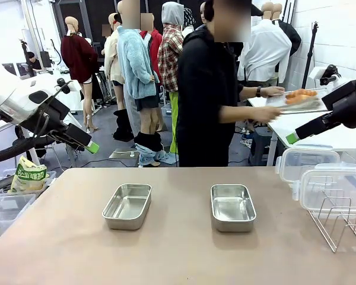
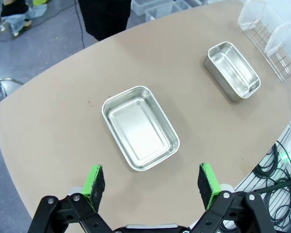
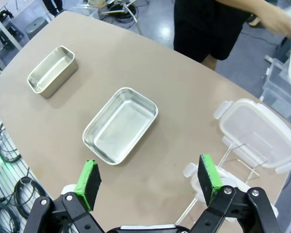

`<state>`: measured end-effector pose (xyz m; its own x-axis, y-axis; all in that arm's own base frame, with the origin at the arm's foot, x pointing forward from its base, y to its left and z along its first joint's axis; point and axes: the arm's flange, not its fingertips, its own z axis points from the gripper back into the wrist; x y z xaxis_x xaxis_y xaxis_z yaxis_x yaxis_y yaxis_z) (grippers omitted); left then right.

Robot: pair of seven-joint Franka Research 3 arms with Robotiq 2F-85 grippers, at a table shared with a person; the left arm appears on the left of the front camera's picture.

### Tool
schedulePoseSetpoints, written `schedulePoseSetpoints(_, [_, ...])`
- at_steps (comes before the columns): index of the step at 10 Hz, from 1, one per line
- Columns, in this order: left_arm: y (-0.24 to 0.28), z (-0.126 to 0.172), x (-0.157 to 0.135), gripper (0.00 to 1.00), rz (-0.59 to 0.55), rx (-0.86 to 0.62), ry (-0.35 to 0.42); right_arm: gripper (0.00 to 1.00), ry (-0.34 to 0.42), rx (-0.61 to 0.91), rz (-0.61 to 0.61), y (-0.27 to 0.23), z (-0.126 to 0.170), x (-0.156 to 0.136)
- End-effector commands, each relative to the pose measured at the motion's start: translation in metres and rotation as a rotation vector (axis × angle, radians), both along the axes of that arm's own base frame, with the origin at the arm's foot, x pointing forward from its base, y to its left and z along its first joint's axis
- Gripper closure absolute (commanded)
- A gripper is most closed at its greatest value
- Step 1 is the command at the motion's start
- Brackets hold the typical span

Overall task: Place the bread in airtight containers.
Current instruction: Lift both Airtight Container.

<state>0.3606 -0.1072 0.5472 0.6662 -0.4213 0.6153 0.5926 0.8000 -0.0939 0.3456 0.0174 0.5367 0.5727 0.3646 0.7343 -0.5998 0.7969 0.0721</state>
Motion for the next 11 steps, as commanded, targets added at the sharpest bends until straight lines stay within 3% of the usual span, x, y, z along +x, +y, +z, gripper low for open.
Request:
schedulePoseSetpoints(1, [0.0013,-0.0009,0.0009,0.0,0.001,-0.001,0.003,0.0,0.002,0.015,0.013,0.0007,-0.0006,0.0])
schedulePoseSetpoints(11, [0.0013,-0.0009,0.0009,0.0,0.001,-0.001,0.003,0.0,0.002,0.015,0.013,0.0007,-0.0006,0.0])
